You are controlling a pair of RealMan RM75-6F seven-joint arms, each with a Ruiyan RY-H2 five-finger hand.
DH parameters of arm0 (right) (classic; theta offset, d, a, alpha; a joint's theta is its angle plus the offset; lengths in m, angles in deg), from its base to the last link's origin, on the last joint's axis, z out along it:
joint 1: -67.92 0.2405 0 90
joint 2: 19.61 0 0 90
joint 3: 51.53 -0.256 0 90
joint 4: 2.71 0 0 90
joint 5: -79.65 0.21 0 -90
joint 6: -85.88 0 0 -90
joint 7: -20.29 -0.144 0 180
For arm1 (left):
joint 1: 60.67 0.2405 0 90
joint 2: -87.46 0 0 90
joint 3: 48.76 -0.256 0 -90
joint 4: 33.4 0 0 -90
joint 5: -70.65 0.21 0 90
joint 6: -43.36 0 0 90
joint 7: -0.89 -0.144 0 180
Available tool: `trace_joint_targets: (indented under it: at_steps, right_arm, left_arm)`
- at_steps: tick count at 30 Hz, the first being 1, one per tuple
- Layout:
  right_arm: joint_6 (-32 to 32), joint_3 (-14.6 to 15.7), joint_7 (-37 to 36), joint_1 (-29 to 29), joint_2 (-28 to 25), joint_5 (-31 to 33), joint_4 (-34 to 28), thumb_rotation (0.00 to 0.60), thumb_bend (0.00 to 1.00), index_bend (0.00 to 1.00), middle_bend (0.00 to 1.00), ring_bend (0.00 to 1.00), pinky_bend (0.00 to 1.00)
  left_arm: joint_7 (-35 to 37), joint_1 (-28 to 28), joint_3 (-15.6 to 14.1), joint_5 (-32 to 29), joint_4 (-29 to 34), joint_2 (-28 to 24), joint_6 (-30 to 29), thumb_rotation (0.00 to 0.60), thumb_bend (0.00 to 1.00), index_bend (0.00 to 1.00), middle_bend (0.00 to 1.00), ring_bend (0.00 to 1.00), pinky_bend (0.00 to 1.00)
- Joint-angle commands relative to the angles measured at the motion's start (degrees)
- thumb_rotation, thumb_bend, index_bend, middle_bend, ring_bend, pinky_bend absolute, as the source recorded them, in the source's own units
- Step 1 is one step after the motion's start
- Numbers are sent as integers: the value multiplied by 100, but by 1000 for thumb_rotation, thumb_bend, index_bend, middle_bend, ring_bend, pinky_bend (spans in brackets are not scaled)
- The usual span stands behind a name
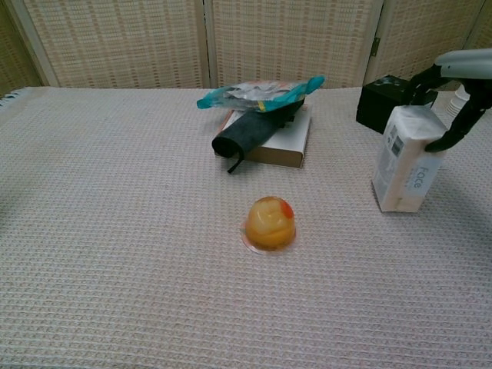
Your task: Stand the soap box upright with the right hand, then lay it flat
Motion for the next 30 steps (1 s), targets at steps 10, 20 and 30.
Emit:
trace_joint_targets:
  at_steps: [10,20,30]
  right_arm:
    - [162,-699,-5535,-1140,759,-2503,1929,600,397,487,452,251,0]
    - [-21,-233,-8307,-1018,2192,-3793,4429,600,401,492,452,251,0]
    - [439,189,-9723,-809,2995,-4635,6050,600,401,495,452,252,0]
  left_arm:
    - [-5,12,-2,18,28,-10,-33,600,543,162,0,0,115]
    - [-51,-2,12,-51,-1,14,8,600,543,162,0,0,114]
    - [-17,3,22,-64,-17,2,5,600,544,161,0,0,114]
